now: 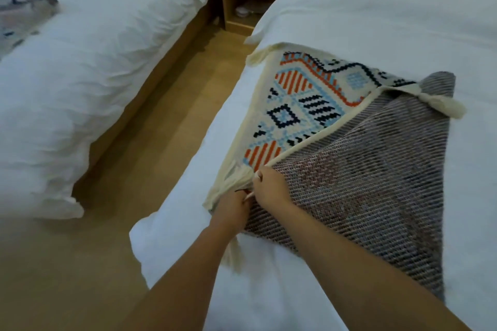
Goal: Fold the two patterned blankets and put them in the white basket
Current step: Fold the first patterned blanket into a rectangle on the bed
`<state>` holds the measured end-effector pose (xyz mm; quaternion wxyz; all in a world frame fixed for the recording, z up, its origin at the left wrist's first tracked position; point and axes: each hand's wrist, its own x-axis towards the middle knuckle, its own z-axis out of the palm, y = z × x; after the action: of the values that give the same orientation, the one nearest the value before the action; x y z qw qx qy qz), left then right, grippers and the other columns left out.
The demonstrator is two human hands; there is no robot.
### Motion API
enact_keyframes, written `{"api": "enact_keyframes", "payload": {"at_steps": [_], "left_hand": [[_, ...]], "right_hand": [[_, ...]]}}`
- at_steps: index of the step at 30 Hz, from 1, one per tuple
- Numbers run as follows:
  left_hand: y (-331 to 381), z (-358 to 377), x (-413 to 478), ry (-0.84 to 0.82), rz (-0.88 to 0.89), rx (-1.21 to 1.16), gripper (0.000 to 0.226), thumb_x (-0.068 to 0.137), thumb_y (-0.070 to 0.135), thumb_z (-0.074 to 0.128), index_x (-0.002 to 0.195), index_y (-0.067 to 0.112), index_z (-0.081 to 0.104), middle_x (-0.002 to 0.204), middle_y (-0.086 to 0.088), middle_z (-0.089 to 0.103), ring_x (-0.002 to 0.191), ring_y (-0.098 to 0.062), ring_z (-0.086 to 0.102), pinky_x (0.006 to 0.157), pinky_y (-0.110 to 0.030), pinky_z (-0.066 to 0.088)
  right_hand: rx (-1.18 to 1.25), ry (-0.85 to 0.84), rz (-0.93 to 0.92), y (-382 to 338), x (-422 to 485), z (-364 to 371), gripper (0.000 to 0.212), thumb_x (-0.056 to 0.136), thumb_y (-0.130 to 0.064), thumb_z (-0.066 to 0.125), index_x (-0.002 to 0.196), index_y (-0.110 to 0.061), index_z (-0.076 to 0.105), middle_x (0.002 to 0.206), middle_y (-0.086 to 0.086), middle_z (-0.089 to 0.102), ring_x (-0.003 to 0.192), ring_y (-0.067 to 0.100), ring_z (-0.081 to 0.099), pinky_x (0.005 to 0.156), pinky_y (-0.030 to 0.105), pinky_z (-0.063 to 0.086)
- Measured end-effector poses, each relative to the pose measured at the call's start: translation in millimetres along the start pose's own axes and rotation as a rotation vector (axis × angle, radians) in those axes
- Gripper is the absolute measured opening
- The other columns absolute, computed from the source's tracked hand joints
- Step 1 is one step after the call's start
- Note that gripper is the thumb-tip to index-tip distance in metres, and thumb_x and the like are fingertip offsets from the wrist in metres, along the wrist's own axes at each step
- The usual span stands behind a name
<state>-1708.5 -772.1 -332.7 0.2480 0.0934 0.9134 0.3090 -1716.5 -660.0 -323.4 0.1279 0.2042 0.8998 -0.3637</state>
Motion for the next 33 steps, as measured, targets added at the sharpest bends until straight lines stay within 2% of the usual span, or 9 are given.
{"api": "enact_keyframes", "payload": {"at_steps": [5,8,10,12,15,22,28,30,33], "left_hand": [[-40.0,-9.4,18.6,-0.211,0.189,0.290,0.036,0.098,0.033,0.035,0.108,0.008,0.060,0.113,-0.012,0.065,0.102,-0.028,0.059,0.084,-0.031,0.042],[-65.8,-21.7,26.4,-0.337,0.295,0.719,0.053,0.097,0.045,0.026,0.134,0.012,0.045,0.143,-0.009,0.043,0.136,-0.023,0.032,0.112,-0.048,0.017],[-78.0,-32.2,26.9,-0.350,0.310,0.860,0.059,0.097,0.049,0.020,0.140,0.012,0.036,0.148,-0.009,0.035,0.141,-0.025,0.020,0.112,-0.057,0.003],[-88.1,-41.2,26.8,-0.307,0.292,0.917,0.060,0.096,0.052,0.019,0.135,0.013,0.041,0.138,-0.010,0.045,0.133,-0.029,0.030,0.109,-0.058,0.010],[-99.6,-47.5,23.7,-0.246,0.280,0.941,0.061,0.093,0.057,0.020,0.124,0.013,0.050,0.123,-0.009,0.055,0.123,-0.029,0.037,0.103,-0.053,0.021],[-127.0,-48.5,15.9,-0.206,0.216,0.718,0.053,0.096,0.049,0.025,0.106,0.013,0.063,0.113,-0.007,0.054,0.112,-0.026,0.043,0.092,-0.043,0.031],[-130.2,-47.4,13.0,-0.322,0.060,0.484,0.042,0.092,0.050,0.031,0.094,0.016,0.056,0.099,-0.002,0.064,0.092,-0.023,0.058,0.081,-0.038,0.035],[-129.2,-48.7,8.9,-0.273,0.104,0.513,0.047,0.084,0.059,0.042,0.100,0.018,0.055,0.102,-0.001,0.060,0.095,-0.023,0.056,0.082,-0.038,0.037],[-125.5,-43.1,3.3,-0.187,0.217,0.590,0.044,0.084,0.052,0.049,0.110,0.016,0.052,0.109,-0.003,0.053,0.101,-0.023,0.050,0.081,-0.035,0.037]], "right_hand": [[-0.021,0.061,0.088,-20.2,14.6,31.5,0.040,0.094,-0.013,0.043,0.057,-0.018,0.028,0.061,-0.002,0.033,0.070,0.023,0.042,0.063,0.031,0.031],[-0.016,0.090,0.139,-33.9,19.4,48.6,0.039,0.093,-0.012,0.044,0.057,-0.018,0.029,0.061,0.000,0.037,0.068,0.024,0.044,0.062,0.031,0.034],[0.016,0.108,0.163,-44.4,20.7,58.5,0.038,0.094,-0.014,0.044,0.058,-0.017,0.032,0.063,0.001,0.041,0.071,0.026,0.048,0.063,0.032,0.036],[0.022,0.108,0.173,-56.2,20.9,68.3,0.029,0.095,-0.015,0.043,0.066,-0.011,0.042,0.074,0.010,0.053,0.080,0.031,0.055,0.068,0.035,0.041],[0.000,0.117,0.173,-65.6,22.7,83.8,0.018,0.095,-0.014,0.042,0.080,-0.008,0.051,0.097,0.019,0.062,0.093,0.032,0.057,0.071,0.030,0.037],[-0.029,0.075,0.267,-65.2,24.4,113.4,0.016,0.093,-0.010,0.041,0.095,-0.005,0.056,0.105,0.014,0.061,0.099,0.030,0.056,0.076,0.032,0.040],[0.132,0.095,0.285,-64.9,-2.3,130.2,0.020,0.087,-0.012,0.044,0.069,-0.019,0.037,0.072,-0.003,0.043,0.076,0.021,0.044,0.067,0.034,0.037],[0.193,0.106,0.285,-61.2,-14.9,129.7,0.009,0.087,-0.012,0.045,0.091,-0.011,0.054,0.092,0.005,0.057,0.089,0.023,0.052,0.079,0.036,0.044],[0.111,0.129,0.297,-42.3,-30.6,123.5,0.030,0.087,-0.011,0.048,0.116,-0.006,0.054,0.119,0.010,0.056,0.112,0.024,0.049,0.097,0.039,0.042]]}}
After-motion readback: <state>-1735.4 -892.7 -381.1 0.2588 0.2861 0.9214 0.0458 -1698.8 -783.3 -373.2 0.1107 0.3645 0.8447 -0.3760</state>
